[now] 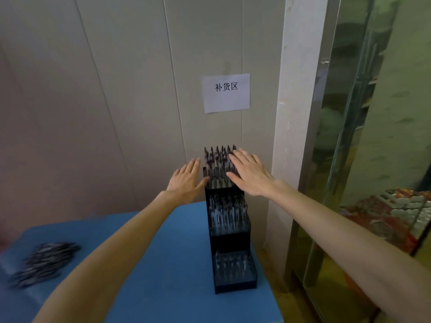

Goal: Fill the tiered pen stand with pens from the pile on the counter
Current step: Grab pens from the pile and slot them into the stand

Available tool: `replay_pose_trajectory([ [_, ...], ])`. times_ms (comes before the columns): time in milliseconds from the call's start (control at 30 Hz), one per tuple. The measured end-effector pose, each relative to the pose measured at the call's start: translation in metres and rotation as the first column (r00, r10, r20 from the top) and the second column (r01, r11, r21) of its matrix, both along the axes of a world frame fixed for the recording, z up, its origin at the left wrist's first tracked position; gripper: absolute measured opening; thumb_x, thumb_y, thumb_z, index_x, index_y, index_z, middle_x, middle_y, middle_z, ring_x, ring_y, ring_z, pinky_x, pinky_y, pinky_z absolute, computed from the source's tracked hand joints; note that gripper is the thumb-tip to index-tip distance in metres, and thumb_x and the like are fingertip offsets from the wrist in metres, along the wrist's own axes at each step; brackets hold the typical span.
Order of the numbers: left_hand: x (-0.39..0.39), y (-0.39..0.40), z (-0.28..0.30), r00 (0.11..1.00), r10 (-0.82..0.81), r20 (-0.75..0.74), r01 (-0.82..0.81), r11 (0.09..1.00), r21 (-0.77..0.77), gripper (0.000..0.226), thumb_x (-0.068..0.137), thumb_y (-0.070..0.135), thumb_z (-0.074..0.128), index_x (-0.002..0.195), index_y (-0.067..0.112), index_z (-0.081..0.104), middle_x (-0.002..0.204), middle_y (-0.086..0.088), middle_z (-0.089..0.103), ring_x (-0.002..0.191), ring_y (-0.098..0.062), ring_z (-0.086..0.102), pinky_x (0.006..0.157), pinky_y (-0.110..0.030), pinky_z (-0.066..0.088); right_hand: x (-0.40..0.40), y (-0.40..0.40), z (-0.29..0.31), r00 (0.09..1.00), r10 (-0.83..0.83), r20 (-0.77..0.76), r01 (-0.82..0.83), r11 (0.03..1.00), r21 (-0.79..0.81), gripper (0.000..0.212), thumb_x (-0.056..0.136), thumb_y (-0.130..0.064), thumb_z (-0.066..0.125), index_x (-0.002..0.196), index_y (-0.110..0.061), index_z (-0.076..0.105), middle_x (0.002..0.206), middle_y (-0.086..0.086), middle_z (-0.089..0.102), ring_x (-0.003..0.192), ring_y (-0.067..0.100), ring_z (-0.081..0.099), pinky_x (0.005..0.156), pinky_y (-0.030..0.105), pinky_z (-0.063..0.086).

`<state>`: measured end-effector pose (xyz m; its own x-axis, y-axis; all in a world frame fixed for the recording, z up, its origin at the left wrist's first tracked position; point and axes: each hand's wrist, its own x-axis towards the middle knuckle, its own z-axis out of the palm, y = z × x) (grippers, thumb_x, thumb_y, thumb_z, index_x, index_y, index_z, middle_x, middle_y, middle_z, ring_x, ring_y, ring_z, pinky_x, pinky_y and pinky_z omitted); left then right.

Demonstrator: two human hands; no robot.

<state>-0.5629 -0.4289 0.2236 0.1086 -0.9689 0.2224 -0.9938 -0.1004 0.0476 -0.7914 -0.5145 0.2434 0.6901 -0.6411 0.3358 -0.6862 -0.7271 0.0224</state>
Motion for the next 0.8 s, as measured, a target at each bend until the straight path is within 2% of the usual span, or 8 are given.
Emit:
replay_pose_trajectory([
  [100, 0.005, 0.046, -0.031, 0.998, 0.031, 0.048, -0.036, 0.993, 0.116, 0.078, 0.103, 0.065, 0.016, 0.163, 0.019, 0.002, 0.171, -0.006, 0.002, 0.156, -0.027, 0.013, 0.126, -0.044, 0.013, -0.010, 0.035, -0.025, 0.999, 0.037, 0.034, -0.036, 0.999, -0.029, 0.069, 0.107, -0.051, 0.031, 0.162, -0.013, 0.014, 0.170, 0.007, 0.008, 0.157, 0.023, -0.001, 0.126, 0.047, 0.003],
  [200, 0.015, 0.108, -0.077, 0.993, 0.058, 0.100, -0.086, 0.952, 0.295, 0.076, 0.103, 0.066, 0.016, 0.163, 0.020, 0.010, 0.171, -0.008, 0.002, 0.154, -0.030, 0.016, 0.125, -0.046, 0.016, -0.004, 0.078, -0.066, 0.992, 0.107, 0.071, -0.102, 0.993, -0.064, 0.070, 0.105, -0.049, 0.038, 0.160, -0.010, 0.021, 0.168, 0.008, 0.017, 0.157, 0.025, 0.004, 0.126, 0.046, 0.007],
  [300, 0.031, 0.186, -0.120, 0.982, 0.134, 0.131, -0.180, 0.864, 0.470, 0.076, 0.104, 0.065, 0.019, 0.163, 0.017, 0.013, 0.170, -0.012, 0.005, 0.153, -0.032, 0.018, 0.124, -0.047, 0.017, 0.020, 0.131, -0.112, 0.971, 0.230, -0.063, -0.236, 0.966, -0.107, 0.073, 0.101, -0.049, 0.049, 0.157, -0.006, 0.031, 0.163, 0.013, 0.030, 0.155, 0.030, 0.017, 0.125, 0.049, 0.020],
  [400, 0.062, 0.253, -0.135, 0.961, 0.232, 0.150, -0.275, 0.763, 0.585, 0.080, 0.102, 0.067, 0.020, 0.163, 0.016, 0.009, 0.170, -0.010, 0.002, 0.155, -0.032, 0.014, 0.124, -0.049, 0.017, 0.051, 0.178, -0.144, 0.923, 0.340, -0.180, -0.359, 0.930, -0.081, 0.076, 0.096, -0.051, 0.056, 0.154, -0.005, 0.039, 0.159, 0.015, 0.039, 0.152, 0.033, 0.026, 0.119, 0.052, 0.031],
  [467, 0.084, 0.291, -0.136, 0.938, 0.323, 0.127, -0.332, 0.732, 0.595, 0.081, 0.102, 0.068, 0.020, 0.163, 0.017, 0.007, 0.171, -0.008, 0.003, 0.155, -0.032, 0.015, 0.124, -0.050, 0.018, 0.070, 0.203, -0.156, 0.884, 0.397, -0.245, -0.420, 0.906, -0.049, 0.077, 0.095, -0.051, 0.056, 0.154, -0.006, 0.038, 0.158, 0.014, 0.040, 0.152, 0.033, 0.027, 0.120, 0.051, 0.031],
  [633, 0.133, 0.371, -0.134, 0.869, 0.489, 0.075, -0.442, 0.701, 0.560, 0.080, 0.102, 0.067, 0.022, 0.162, 0.015, 0.011, 0.169, -0.009, 0.014, 0.153, -0.031, 0.021, 0.123, -0.049, 0.021, 0.123, 0.247, -0.167, 0.843, 0.446, -0.300, -0.444, 0.892, 0.079, 0.076, 0.105, -0.049, 0.038, 0.162, -0.010, 0.008, 0.169, 0.008, 0.012, 0.157, 0.027, -0.001, 0.126, 0.044, 0.007],
  [800, 0.185, 0.433, -0.141, 0.838, 0.544, 0.025, -0.459, 0.680, 0.571, 0.076, 0.102, 0.067, 0.027, 0.159, 0.018, 0.025, 0.162, -0.007, 0.032, 0.146, -0.030, 0.035, 0.120, -0.046, 0.029, 0.183, 0.269, -0.178, 0.857, 0.409, -0.314, -0.354, 0.909, 0.219, 0.078, 0.105, -0.048, 0.040, 0.162, -0.009, 0.003, 0.168, 0.007, 0.012, 0.157, 0.027, 0.001, 0.126, 0.041, 0.010],
])
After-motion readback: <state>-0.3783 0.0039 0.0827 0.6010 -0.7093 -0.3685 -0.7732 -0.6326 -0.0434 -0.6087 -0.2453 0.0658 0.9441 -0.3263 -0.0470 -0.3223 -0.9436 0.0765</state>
